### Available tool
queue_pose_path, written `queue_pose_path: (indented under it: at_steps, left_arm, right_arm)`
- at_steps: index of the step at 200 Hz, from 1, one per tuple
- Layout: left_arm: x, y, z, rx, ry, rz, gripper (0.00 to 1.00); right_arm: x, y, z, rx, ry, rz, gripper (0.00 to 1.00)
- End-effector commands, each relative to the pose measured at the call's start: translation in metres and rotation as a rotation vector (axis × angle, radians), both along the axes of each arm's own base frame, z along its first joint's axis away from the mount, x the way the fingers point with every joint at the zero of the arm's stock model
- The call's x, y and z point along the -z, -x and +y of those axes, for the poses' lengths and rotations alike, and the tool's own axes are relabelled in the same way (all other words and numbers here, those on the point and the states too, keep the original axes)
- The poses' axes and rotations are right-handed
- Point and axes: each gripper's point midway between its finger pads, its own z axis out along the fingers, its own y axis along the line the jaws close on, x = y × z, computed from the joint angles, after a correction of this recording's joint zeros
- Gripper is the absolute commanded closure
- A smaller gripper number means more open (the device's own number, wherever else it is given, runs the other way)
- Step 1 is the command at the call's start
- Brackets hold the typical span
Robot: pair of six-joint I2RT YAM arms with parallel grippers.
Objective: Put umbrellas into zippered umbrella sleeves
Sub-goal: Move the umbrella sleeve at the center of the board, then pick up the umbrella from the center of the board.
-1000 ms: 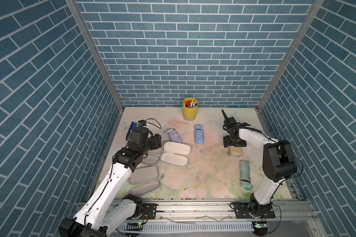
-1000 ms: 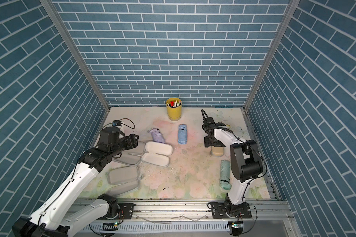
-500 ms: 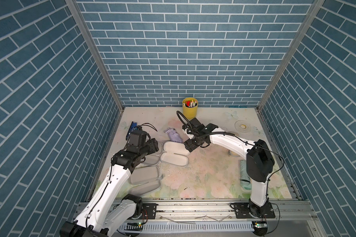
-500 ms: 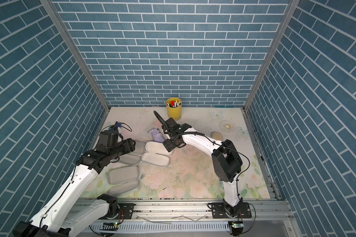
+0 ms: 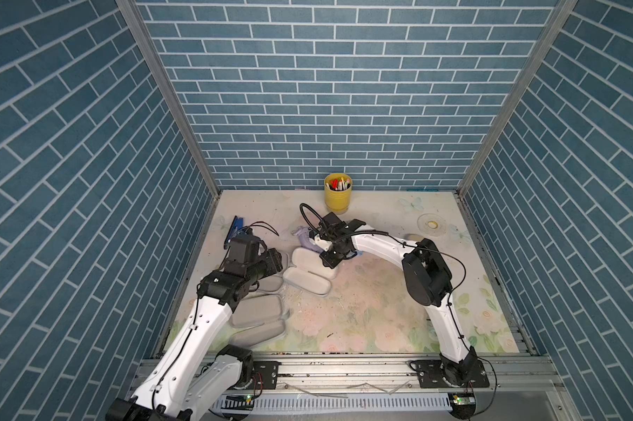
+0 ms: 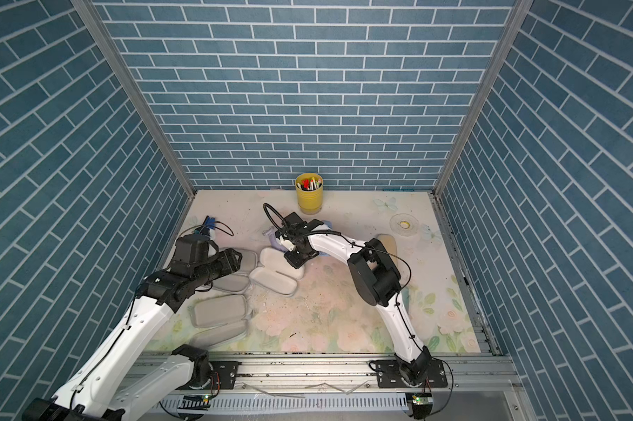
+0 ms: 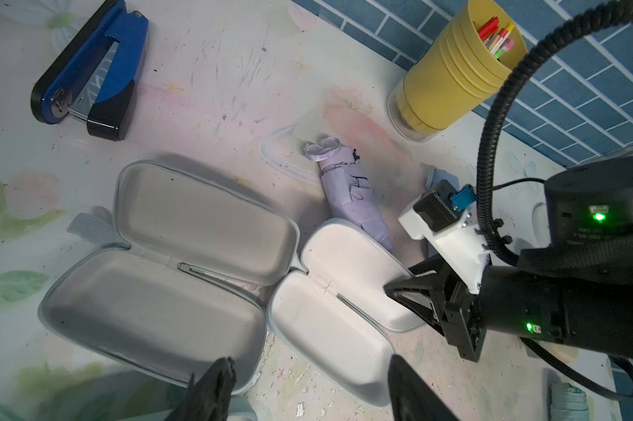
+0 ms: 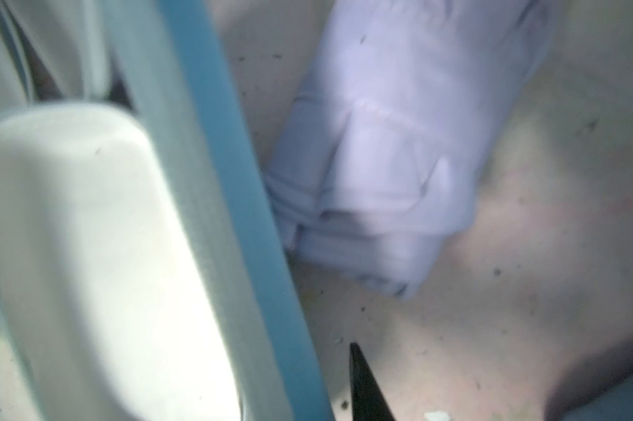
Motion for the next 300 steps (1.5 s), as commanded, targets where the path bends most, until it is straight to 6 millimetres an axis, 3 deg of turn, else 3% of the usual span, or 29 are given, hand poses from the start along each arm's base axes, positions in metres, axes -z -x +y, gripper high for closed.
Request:
queue_pose_path:
  at_steps: [1, 25, 57, 70, 88, 97, 105, 122, 133, 142, 164, 190, 212, 241, 246, 259, 267, 300]
  left_arm:
    - [-0.001, 0.003, 0.005, -0.009, -0.008, 0.002, 0.32]
    - [-0.001, 0.001, -0.002, 0.013, 0.022, 0.013, 0.35]
    - [0.017, -0.001, -0.035, 0.086, 0.101, 0.049, 0.35]
    - [0.024, -0.002, -0.054, 0.126, 0.103, 0.048, 0.34]
    - [0.035, -0.004, -0.077, 0.175, 0.11, 0.055, 0.32]
    - [0.04, -0.005, -0.087, 0.198, 0.125, 0.063, 0.31]
    - [0.044, -0.006, -0.093, 0.214, 0.134, 0.074, 0.31]
    - [0.052, -0.004, -0.104, 0.255, 0.145, 0.092, 0.28]
    - [0.057, -0.002, -0.111, 0.288, 0.149, 0.1, 0.26]
    - [0.062, 0.0, -0.116, 0.309, 0.143, 0.108, 0.25]
    - [0.078, 0.002, -0.132, 0.361, 0.144, 0.136, 0.25]
    - [0.093, 0.004, -0.161, 0.43, 0.206, 0.173, 0.25]
    - [0.105, 0.004, -0.17, 0.439, 0.206, 0.197, 0.28]
    - [0.117, 0.005, -0.174, 0.438, 0.217, 0.211, 0.32]
    - [0.118, 0.004, -0.175, 0.44, 0.22, 0.213, 0.33]
    - [0.12, 0.002, -0.179, 0.443, 0.236, 0.21, 0.37]
    - [0.133, 0.007, -0.177, 0.439, 0.231, 0.238, 0.4]
    - [0.145, 0.007, -0.179, 0.438, 0.244, 0.26, 0.45]
  right_arm:
    - [-0.025, 0.021, -0.016, 0.023, -0.031, 0.011, 0.92]
    - [-0.033, 0.035, -0.054, 0.21, 0.011, 0.018, 1.0]
    - [-0.021, 0.063, -0.13, 0.633, 0.123, 0.088, 1.0]
    - [-0.015, 0.076, -0.146, 0.759, 0.106, 0.11, 1.0]
    - [-0.014, 0.086, -0.147, 0.81, 0.043, 0.151, 1.0]
    - [-0.015, 0.091, -0.147, 0.809, 0.05, 0.186, 0.88]
    - [-0.019, 0.093, -0.153, 0.815, 0.077, 0.188, 0.7]
    - [-0.044, 0.084, -0.176, 0.836, 0.096, 0.128, 0.44]
    - [-0.061, 0.072, -0.185, 0.842, 0.067, 0.119, 0.32]
    - [-0.071, 0.057, -0.189, 0.847, 0.051, 0.104, 0.28]
    - [-0.081, 0.009, -0.181, 0.816, 0.065, 0.017, 0.22]
    - [-0.064, -0.057, -0.157, 0.816, 0.082, -0.046, 0.13]
    - [-0.047, -0.092, -0.139, 0.813, 0.099, -0.071, 0.1]
    - [-0.027, -0.106, -0.123, 0.789, 0.11, -0.039, 0.09]
    - [-0.01, -0.106, -0.122, 0.784, 0.131, -0.016, 0.09]
    - [0.003, -0.105, -0.115, 0.771, 0.131, 0.013, 0.1]
    - [0.01, -0.105, -0.113, 0.766, 0.133, 0.021, 0.11]
    - [0.021, -0.106, -0.111, 0.752, 0.172, 0.008, 0.13]
